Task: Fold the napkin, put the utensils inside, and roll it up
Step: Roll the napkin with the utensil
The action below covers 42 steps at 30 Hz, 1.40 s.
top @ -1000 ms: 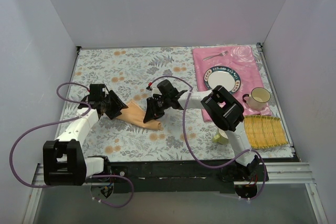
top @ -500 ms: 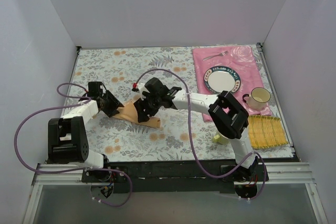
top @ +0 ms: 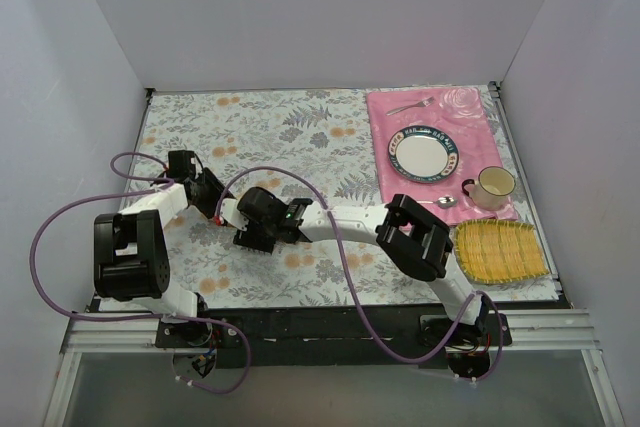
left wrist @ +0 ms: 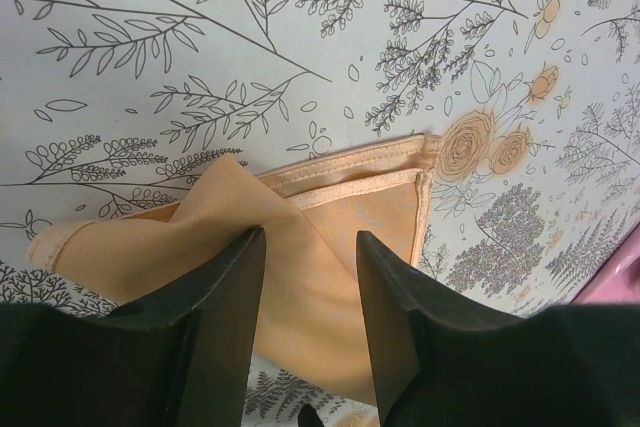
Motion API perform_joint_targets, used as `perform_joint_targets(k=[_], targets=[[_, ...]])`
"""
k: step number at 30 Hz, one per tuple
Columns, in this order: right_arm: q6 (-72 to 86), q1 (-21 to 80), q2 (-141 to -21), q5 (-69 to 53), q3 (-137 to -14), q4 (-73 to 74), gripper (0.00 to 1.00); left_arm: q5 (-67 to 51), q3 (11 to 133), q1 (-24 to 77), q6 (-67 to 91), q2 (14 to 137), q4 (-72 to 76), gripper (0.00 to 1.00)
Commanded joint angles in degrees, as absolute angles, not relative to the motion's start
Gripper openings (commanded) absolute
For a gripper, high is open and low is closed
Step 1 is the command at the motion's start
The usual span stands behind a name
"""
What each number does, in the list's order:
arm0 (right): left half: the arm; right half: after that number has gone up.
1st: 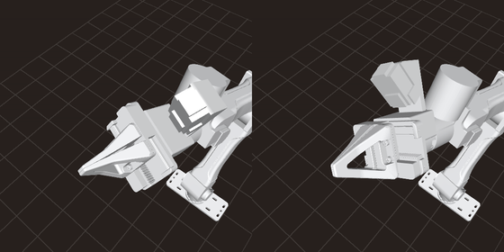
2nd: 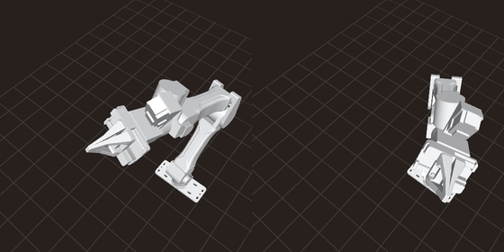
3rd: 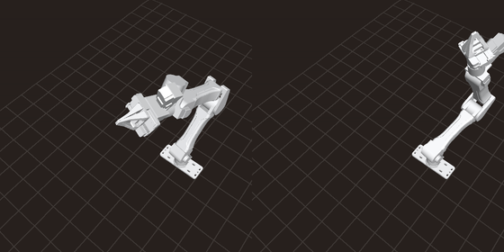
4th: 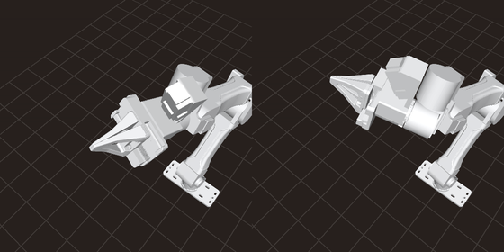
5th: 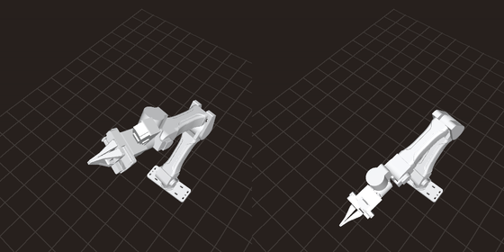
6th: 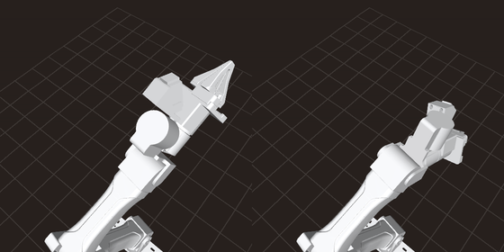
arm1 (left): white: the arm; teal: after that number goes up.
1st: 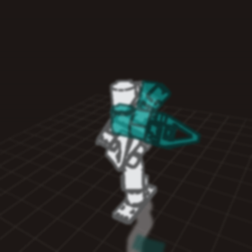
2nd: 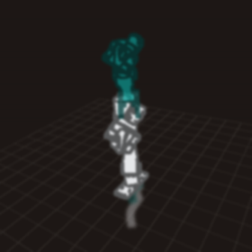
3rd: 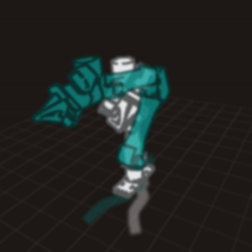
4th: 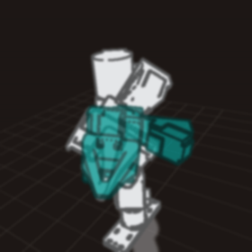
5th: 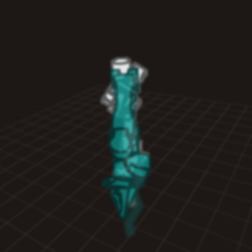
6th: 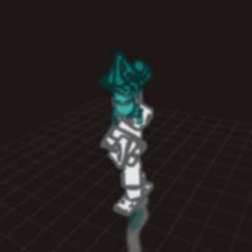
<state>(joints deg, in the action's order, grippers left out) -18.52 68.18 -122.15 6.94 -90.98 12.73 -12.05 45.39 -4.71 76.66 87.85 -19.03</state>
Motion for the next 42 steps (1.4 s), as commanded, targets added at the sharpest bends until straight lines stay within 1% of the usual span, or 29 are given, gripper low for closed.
perform_joint_targets(k=[1, 4, 8, 9, 11, 13, 14, 16, 17, 22, 23, 26, 31, 33, 34, 37, 42], targets=[[-24.52, 68.2, -124.36, 15.2, -92.37, 9.5, 0.72, -8.53, 44.91, -5.1, 74.18, 90.61, -23.29, 0.42], [-25.05, 68.2, -125.68, 17.22, -92.02, 7.91, 0.7, -8.44, 45.35, -5.19, 74.09, 90.97, -23.47, 0.42], [-23.73, 67.77, -127.09, 14.87, -92.72, 7.82, 0.63, -9.14, 45.88, -5.1, 74.09, 91.06, -23.64, 0.43], [-23.12, 67.5, -127.52, 14.16, -93.16, 8.08, 0.56, -9.14, 46.05, -5.1, 74.09, 90.88, -23.73, 0.43], [-21.02, 66.97, -128.76, 13.19, -94.04, 8.87, 0.48, -9.06, 46.76, -5.1, 73.83, 89.83, -23.9, 0.46], [-19.61, 66.53, -129.28, 11.96, -94.92, 9.84, 0.43, -8.96, 47.72, -5.1, 73.74, 89.04, -24.6, 0.49], [-17.42, 66.36, -129.37, 10.47, -95.18, 10.19, 0.37, -8.36, 48.16, -5.1, 73.91, 88.51, -24.78, 0.5], [-14.69, 65.22, -129.99, 8.27, -96.94, 12.29, 0.31, -8.18, 48.95, -5.19, 74.18, 86.4, -25.22, 0.55], [-12.15, 64.78, -130.16, 5.56, -97.47, 12.91, 0.27, -7.48, 49.3, -5.19, 74.61, 85.79, -25.4, 0.59], [-4.84, 62.06, -131.21, -4.98, -101.5, 16.6, 0.22, -4.58, 51.24, -5.1, 76.2, 79.73, -26.45, 0.65], [-3.53, 61.53, -131.57, -6.4, -102.47, 18.7, 0.18, -3.79, 52.11, -5.1, 76.46, 79.19, -26.89, 0.66], [1.47, 59.51, -132.71, -13.17, -104.76, 20.65, 0.17, -1.5, 53.34, -5.1, 77.43, 77.7, -28.91, 0.67], [11.83, 54.94, -135.52, -26.77, -105.91, 20.31, 0.17, -4.2, 52.74, -5.1, 77.43, 76.2, -29.09, 0.66], [15.54, 53.01, -136.14, -31.09, -103.81, 16.55, 0.17, -5.44, 52.21, -5.1, 77.17, 76.46, -29.0, 0.65], [19.04, 52.39, -136.32, -34.68, -103.02, 14.96, 0.18, -7.54, 51.86, -5.1, 77.25, 76.55, -28.66, 0.65], [24.84, 50.98, -137.2, -39.88, -100.29, 9.51, 0.18, -12.11, 49.84, -5.1, 77.34, 77.17, -26.37, 0.63], [33.39, 49.4, -137.29, -44.64, -94.59, 0.54, 0.2, -17.48, 48.6, -5.01, 78.13, 79.79, -21.28, 0.57]])
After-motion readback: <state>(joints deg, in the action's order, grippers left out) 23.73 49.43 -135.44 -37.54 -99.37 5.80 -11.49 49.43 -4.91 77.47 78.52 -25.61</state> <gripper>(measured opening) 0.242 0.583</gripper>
